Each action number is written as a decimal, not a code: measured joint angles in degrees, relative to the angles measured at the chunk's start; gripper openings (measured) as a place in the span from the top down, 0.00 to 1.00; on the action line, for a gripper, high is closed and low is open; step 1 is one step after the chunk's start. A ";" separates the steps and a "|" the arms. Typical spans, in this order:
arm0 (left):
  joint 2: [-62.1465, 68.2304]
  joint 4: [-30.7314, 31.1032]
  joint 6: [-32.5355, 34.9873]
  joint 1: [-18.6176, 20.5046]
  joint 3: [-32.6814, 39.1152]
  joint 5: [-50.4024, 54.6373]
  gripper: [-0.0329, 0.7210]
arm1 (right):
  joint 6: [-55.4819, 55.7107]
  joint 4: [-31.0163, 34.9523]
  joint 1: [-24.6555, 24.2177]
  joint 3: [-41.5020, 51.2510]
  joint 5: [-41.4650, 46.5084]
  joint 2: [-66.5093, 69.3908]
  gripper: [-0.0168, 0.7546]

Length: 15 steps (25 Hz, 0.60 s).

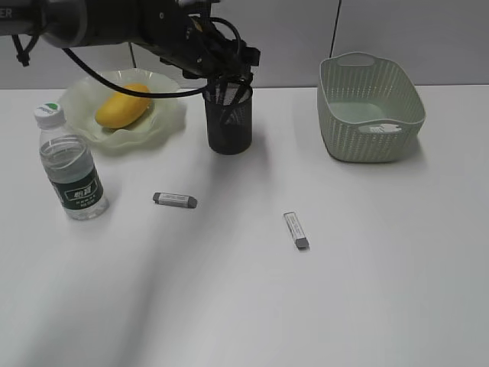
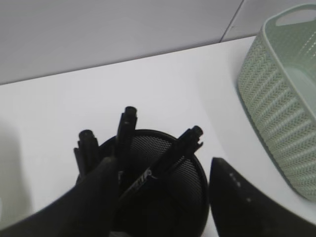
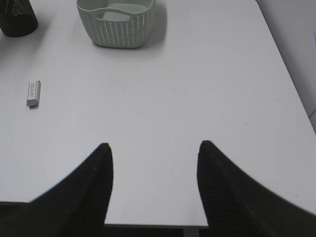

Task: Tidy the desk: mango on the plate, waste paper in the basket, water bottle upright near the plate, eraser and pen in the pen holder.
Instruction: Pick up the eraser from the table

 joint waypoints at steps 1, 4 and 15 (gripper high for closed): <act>-0.19 -0.22 0.00 -0.23 0.00 0.07 0.37 | 0.00 0.00 0.00 0.00 0.00 0.00 0.41; -1.37 -0.38 0.04 -0.64 0.00 0.38 0.38 | 0.00 0.00 0.00 0.00 0.00 0.00 0.41; -8.01 -0.69 0.04 -0.65 0.00 8.71 0.38 | 0.00 0.00 0.00 0.00 0.00 0.00 0.41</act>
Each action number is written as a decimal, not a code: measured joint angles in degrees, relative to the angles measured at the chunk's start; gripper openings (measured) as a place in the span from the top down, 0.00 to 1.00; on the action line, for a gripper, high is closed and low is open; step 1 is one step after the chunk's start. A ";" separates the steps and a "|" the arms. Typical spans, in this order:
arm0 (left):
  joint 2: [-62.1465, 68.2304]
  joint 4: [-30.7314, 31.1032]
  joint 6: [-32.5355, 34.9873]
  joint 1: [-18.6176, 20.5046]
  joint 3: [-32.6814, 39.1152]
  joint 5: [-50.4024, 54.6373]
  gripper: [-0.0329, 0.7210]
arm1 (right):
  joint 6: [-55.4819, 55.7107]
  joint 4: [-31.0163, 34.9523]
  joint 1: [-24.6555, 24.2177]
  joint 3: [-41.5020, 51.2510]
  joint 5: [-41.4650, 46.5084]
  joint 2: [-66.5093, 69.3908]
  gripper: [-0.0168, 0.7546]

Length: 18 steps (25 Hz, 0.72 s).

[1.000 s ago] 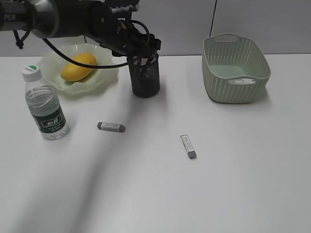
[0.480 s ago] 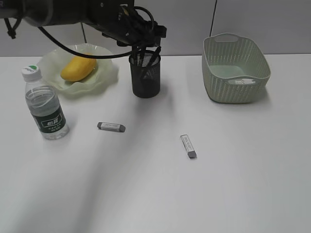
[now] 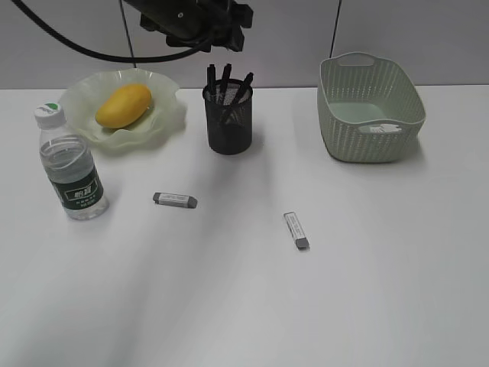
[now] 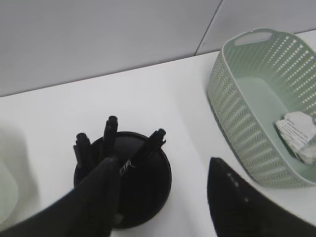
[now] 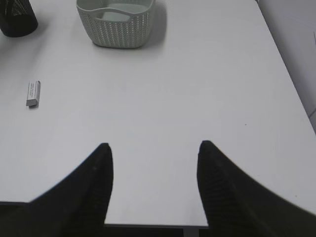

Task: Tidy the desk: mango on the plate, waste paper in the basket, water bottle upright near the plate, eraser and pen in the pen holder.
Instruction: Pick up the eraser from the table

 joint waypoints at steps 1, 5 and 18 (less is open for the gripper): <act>-0.83 0.00 0.00 0.00 0.00 1.86 0.38 | 0.00 0.00 0.00 0.00 0.00 0.00 0.41; -3.70 0.75 0.00 0.09 -0.97 10.67 0.38 | 0.00 0.00 0.00 0.00 0.00 0.00 0.41; -6.77 4.60 -0.13 16.27 -8.25 30.00 0.35 | 0.00 0.00 0.00 0.00 0.00 0.00 0.41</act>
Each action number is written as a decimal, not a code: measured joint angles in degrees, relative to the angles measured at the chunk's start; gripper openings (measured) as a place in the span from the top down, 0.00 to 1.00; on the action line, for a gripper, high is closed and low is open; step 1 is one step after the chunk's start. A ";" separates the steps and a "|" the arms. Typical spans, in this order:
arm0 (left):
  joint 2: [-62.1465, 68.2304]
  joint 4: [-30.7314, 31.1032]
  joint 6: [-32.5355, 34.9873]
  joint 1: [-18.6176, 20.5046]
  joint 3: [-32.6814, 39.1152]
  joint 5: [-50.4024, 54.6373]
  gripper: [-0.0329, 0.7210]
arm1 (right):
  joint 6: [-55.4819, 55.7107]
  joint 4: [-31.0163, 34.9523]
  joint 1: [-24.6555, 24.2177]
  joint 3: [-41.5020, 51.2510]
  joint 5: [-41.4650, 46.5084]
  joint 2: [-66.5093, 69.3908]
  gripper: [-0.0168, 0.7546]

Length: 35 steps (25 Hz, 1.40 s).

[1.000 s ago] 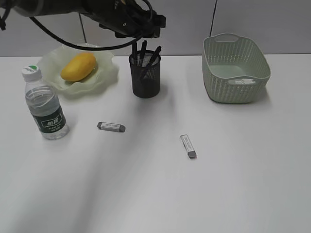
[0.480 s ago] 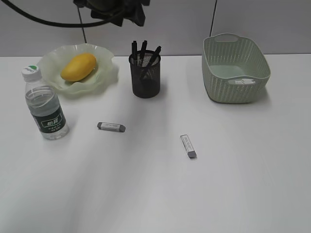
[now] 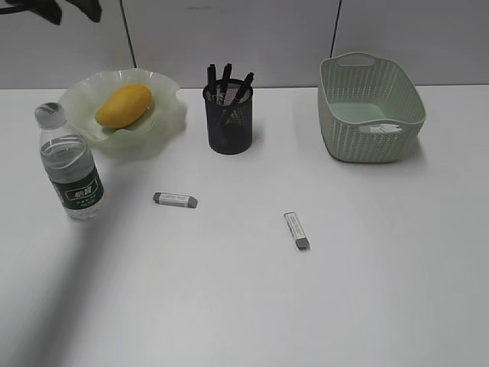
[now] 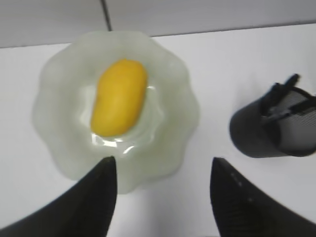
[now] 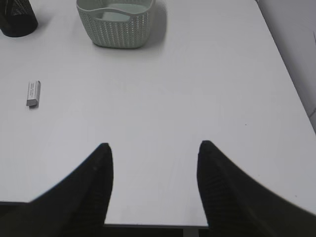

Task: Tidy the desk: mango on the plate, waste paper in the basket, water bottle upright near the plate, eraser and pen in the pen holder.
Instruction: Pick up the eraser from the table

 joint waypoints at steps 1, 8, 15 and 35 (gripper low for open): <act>0.00 0.14 -0.05 1.26 0.00 0.66 0.32 | 0.00 0.00 0.00 0.00 0.00 0.00 0.41; 0.00 1.49 -0.16 5.81 0.00 5.16 0.18 | 0.00 0.00 0.00 0.00 0.00 0.00 0.41; -0.27 1.90 0.82 8.98 -0.02 10.64 0.19 | 0.00 0.00 0.00 0.00 0.00 0.00 0.41; -37.05 1.44 2.16 8.39 28.36 11.10 0.24 | 0.00 0.00 0.00 0.00 0.00 0.00 0.41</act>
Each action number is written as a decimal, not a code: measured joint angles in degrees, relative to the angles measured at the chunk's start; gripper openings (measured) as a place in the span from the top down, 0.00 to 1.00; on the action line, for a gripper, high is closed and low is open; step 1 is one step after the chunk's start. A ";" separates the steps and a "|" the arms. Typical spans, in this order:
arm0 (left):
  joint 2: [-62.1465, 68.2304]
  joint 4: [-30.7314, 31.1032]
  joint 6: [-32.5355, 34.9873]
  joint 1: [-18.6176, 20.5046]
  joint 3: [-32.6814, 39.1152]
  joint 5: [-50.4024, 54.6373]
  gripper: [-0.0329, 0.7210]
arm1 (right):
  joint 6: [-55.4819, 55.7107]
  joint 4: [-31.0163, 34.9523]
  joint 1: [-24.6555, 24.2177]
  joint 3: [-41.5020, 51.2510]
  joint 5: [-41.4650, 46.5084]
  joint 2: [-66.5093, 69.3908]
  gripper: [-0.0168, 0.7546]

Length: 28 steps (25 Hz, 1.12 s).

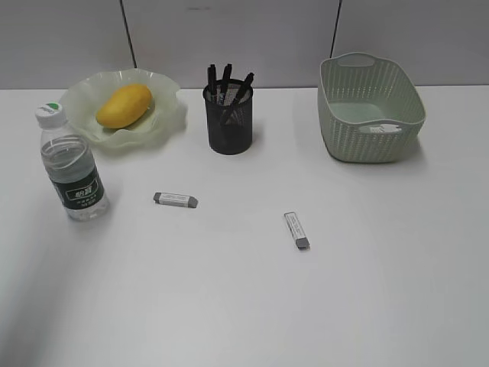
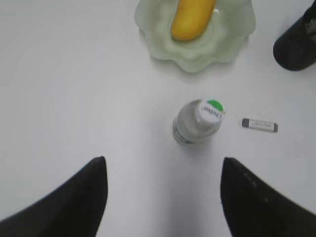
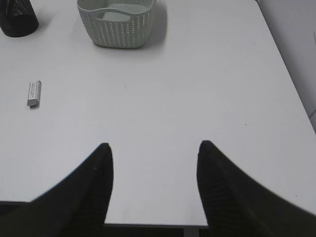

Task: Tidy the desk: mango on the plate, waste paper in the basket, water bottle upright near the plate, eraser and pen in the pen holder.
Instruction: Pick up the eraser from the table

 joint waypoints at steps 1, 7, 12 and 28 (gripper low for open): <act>-3.18 -0.05 0.00 0.00 2.78 -0.41 0.24 | 0.00 0.00 0.00 0.00 0.00 0.00 0.41; -21.32 -0.19 0.00 0.00 21.20 -3.76 0.24 | 0.00 0.00 0.00 0.00 0.00 0.00 0.41; -36.62 -0.19 0.00 0.00 32.40 -5.85 0.24 | 0.00 0.00 0.00 0.00 0.00 0.00 0.41; -67.27 0.16 0.00 0.00 49.74 -6.32 0.26 | 0.00 0.00 0.00 0.00 -0.01 0.00 0.41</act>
